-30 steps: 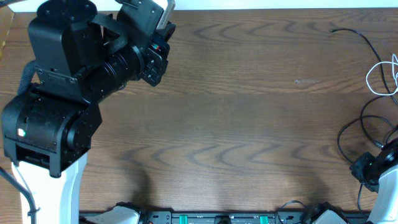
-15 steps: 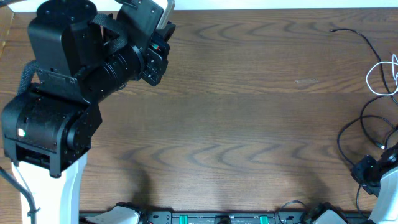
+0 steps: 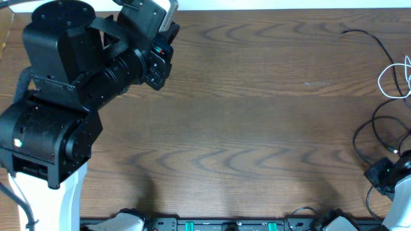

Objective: Untangle cables

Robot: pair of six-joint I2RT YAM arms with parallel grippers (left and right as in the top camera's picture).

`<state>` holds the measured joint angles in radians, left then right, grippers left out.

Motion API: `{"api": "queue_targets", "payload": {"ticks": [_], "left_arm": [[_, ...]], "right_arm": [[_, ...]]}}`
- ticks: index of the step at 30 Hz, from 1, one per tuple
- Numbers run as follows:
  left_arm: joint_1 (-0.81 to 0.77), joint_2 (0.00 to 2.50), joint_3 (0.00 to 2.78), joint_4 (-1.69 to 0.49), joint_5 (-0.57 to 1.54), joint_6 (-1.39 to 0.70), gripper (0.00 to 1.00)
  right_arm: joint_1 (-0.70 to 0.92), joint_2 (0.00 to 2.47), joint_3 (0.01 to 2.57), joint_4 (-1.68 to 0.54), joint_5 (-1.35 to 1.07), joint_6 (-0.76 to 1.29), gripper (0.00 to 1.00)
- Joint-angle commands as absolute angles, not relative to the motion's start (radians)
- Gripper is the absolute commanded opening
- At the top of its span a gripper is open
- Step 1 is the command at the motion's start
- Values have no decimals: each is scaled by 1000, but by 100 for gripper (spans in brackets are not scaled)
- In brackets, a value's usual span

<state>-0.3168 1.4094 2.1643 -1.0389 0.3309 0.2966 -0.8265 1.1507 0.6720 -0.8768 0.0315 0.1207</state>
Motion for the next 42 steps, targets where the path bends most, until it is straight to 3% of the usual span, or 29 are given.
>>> {"api": "queue_targets", "payload": {"ticks": [1,13,22,31,42], "left_arm": [[-312,1397,2161,-1032,328,310,8],[-313,1397,2161,-1032,328,307,8],[-313,1393,2161,-1031,328,274,8],[-313,1351,2161,-1031,332,226,8],[-314,1346,2161,-1024,377,170,8]], "right_arm": [[-832,1150,695,-850,-54,88,1],[-827,1150,844,-551,-418,89,1],[-696,1243,919,-79,-453,96,1],[-677,1556,1251,-64,-430,-57,1],[-686,1680,1495,-49,-286,-260,1]]}}
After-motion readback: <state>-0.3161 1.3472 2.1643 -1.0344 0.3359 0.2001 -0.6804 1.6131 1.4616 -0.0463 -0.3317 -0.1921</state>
